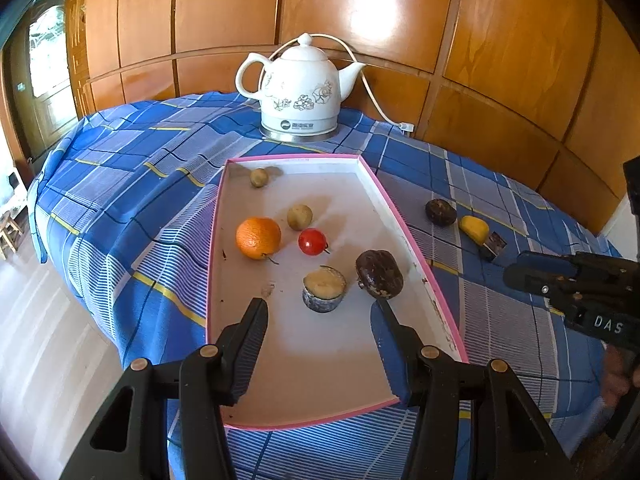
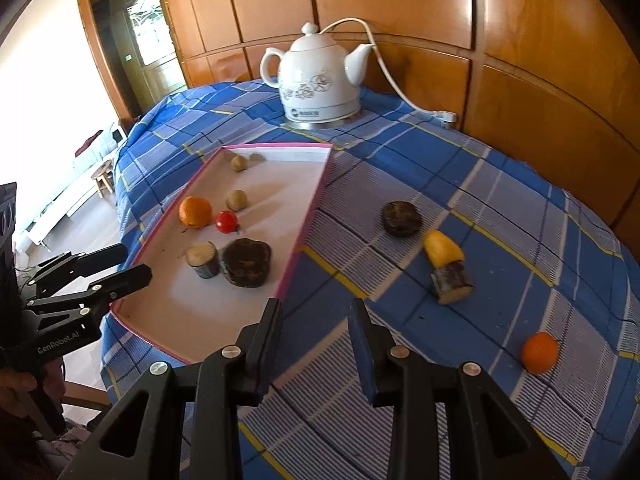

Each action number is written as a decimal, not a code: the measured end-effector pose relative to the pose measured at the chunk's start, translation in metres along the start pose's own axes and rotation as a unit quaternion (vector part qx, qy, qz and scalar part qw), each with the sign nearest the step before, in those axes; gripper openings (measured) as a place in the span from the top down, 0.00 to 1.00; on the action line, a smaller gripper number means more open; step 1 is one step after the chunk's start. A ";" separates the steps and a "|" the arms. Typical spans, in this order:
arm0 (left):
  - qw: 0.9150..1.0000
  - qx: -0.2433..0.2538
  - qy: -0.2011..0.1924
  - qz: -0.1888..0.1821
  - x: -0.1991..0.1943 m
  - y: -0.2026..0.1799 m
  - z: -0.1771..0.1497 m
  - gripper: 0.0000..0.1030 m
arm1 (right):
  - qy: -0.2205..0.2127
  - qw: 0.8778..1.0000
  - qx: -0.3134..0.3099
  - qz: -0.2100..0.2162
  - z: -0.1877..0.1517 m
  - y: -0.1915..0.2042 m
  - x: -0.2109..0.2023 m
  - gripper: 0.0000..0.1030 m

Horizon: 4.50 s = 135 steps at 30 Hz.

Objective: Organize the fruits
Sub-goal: 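Move the left tool toward the dark round fruit while the right tool withdraws from the tray, then lower the left tool onto the dark round fruit and close it, then carry the dark fruit toward the tray with the left tool while the right tool grasps the tangerine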

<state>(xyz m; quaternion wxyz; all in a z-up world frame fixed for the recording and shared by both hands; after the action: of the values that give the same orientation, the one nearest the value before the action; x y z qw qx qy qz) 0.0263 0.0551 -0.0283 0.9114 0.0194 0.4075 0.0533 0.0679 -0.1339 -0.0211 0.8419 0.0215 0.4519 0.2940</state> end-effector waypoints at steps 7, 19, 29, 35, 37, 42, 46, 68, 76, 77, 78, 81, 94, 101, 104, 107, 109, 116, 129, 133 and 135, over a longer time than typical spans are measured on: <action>1.000 0.009 0.001 -0.001 0.000 -0.006 -0.001 0.47 | -0.005 1.000 0.001 -0.018 -0.002 -0.015 -0.014 0.67; 1.000 0.025 0.003 -0.002 0.002 -0.018 -0.001 0.47 | -0.019 0.998 0.011 -0.056 -0.001 -0.049 -0.044 0.67; 0.999 0.041 0.009 -0.004 0.005 -0.031 -0.002 0.47 | -0.028 0.994 0.042 -0.096 -0.007 -0.095 -0.071 0.67; 0.998 0.055 0.010 -0.005 0.007 -0.041 -0.001 0.47 | -0.042 0.988 0.076 -0.128 -0.018 -0.140 -0.085 0.67; 0.998 0.060 0.010 -0.008 0.007 -0.046 0.000 0.47 | -0.054 0.984 0.103 -0.133 -0.025 -0.157 -0.090 0.67; 0.997 0.080 0.008 -0.016 0.007 -0.062 0.002 0.47 | -0.074 0.965 0.198 -0.158 -0.041 -0.201 -0.104 0.67; 0.995 0.091 0.010 -0.026 0.009 -0.076 0.005 0.47 | -0.099 0.951 0.243 -0.161 -0.046 -0.216 -0.118 0.67; 0.989 0.084 0.065 -0.098 0.070 -0.156 0.086 0.48 | -0.100 0.946 0.276 -0.139 -0.047 -0.222 -0.120 0.67; 0.986 0.044 0.125 -0.104 0.125 -0.180 0.118 0.44 | -0.095 0.949 0.272 -0.125 -0.044 -0.219 -0.115 0.67; 0.985 0.041 0.134 -0.101 0.132 -0.183 0.120 0.43 | -0.097 0.949 0.273 -0.124 -0.043 -0.219 -0.115 0.67; 0.984 0.037 0.143 -0.099 0.139 -0.185 0.123 0.42 | -0.098 0.949 0.273 -0.123 -0.043 -0.220 -0.116 0.67; 0.982 0.022 0.164 -0.095 0.157 -0.189 0.128 0.40 | -0.098 0.949 0.274 -0.120 -0.043 -0.220 -0.115 0.67; 0.982 0.060 0.158 -0.087 0.163 -0.189 0.114 0.54 | -0.077 0.950 0.284 -0.109 -0.045 -0.226 -0.104 0.66; 0.985 0.087 0.110 -0.102 0.118 -0.176 0.100 0.54 | -0.047 0.957 0.284 -0.039 -0.045 -0.221 -0.078 0.66; 0.983 0.116 0.082 -0.116 0.088 -0.179 0.082 0.54 | -0.034 0.961 0.273 -0.028 -0.044 -0.214 -0.066 0.56; 0.978 0.150 0.057 -0.130 0.063 -0.186 0.059 0.54 | -0.019 0.965 0.259 -0.027 -0.043 -0.208 -0.055 0.48; 0.975 0.166 0.046 -0.142 0.048 -0.189 0.039 0.54 | -0.009 0.968 0.250 -0.028 -0.043 -0.205 -0.048 0.44; 0.964 0.214 0.012 -0.157 0.026 -0.206 -0.021 0.54 | 0.011 0.969 0.240 -0.056 -0.046 -0.206 -0.037 0.43; 0.967 0.214 0.009 -0.141 0.037 -0.213 -0.038 0.53 | 0.039 0.975 0.202 -0.082 -0.047 -0.198 -0.025 0.62; 0.968 0.209 0.013 -0.141 0.037 -0.212 -0.038 0.53 | 0.038 0.976 0.200 -0.084 -0.047 -0.197 -0.025 0.62; 0.967 0.212 0.013 -0.141 0.038 -0.212 -0.038 0.53 | 0.039 0.976 0.198 -0.085 -0.047 -0.197 -0.025 0.62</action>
<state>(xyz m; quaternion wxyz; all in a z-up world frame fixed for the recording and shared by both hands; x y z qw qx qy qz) 0.0409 -0.1519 -0.0986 0.8794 0.1534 0.4200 -0.1633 0.1146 -0.3203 -0.0893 0.8247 0.1374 0.5338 0.1269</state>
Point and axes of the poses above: each gripper's, at about its wrist camera, not at the fingertips, and x roughly the way its jaws point, y to its left, z to its top, the point moved 1 cm from there along x, roughly the way its jaws point, and after that the axes turned 14 degrees about z, right-handed, at the moved point
